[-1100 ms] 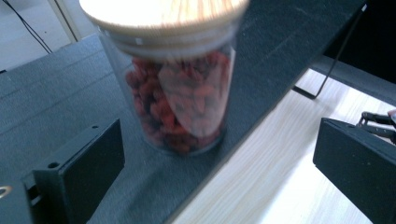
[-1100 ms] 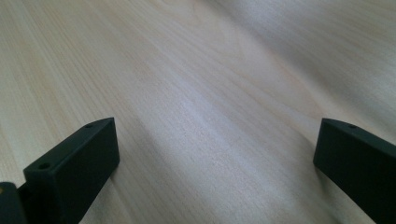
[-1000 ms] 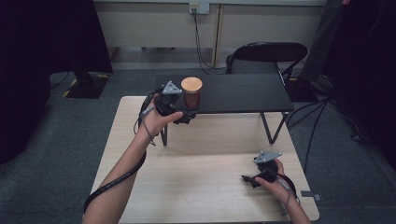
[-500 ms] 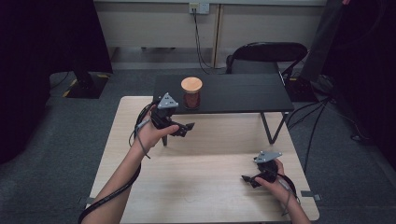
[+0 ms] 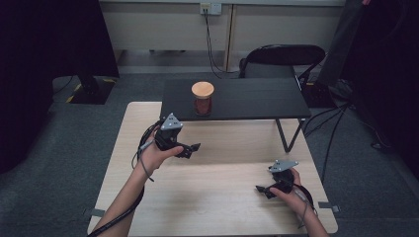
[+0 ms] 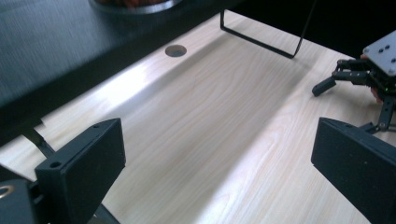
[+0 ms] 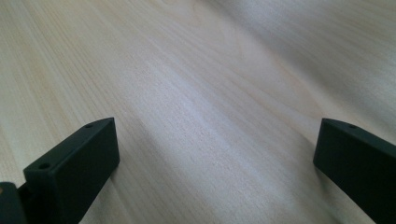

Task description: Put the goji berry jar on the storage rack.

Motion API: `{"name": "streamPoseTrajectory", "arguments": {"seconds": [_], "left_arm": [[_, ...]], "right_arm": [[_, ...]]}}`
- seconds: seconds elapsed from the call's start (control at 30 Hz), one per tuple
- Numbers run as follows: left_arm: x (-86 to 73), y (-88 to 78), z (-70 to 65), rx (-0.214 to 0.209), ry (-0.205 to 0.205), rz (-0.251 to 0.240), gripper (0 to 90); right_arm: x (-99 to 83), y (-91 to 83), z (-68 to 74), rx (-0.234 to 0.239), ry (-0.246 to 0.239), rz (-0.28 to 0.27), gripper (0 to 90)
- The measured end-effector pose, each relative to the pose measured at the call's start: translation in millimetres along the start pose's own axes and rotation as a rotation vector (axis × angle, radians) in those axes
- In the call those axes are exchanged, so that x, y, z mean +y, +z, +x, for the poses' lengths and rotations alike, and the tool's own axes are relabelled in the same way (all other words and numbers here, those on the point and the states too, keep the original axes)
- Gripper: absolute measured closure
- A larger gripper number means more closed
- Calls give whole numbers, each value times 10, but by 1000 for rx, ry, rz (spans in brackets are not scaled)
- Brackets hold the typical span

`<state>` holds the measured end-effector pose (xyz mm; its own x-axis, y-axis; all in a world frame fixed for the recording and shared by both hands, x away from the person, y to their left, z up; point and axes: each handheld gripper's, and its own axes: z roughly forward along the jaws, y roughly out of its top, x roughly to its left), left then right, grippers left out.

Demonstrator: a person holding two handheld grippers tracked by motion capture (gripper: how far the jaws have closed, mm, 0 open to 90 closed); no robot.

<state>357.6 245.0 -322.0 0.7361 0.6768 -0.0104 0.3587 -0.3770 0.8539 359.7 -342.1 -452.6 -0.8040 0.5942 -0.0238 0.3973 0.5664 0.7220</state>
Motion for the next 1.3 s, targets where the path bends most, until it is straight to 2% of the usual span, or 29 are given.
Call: {"name": "streamPoseTrajectory", "arguments": {"seconds": [0.1,0.17,0.43,0.77,1.3], "left_arm": [[-75,7,-13,9,6,2,24],[-130,8,-4,3,-6,-3,25],[-273,15,-25,-9,0,5,25],[-462,32,-48,-19,-18,17,25],[-816,110,-37,-29,-68,45,26]], "right_arm": [[0,0,0,0,0,0,0],[0,0,0,0,1,0,0],[0,0,1,0,1,0,0],[-1,-2,7,-2,3,0,0],[-1,-2,9,-3,4,0,0]]}}
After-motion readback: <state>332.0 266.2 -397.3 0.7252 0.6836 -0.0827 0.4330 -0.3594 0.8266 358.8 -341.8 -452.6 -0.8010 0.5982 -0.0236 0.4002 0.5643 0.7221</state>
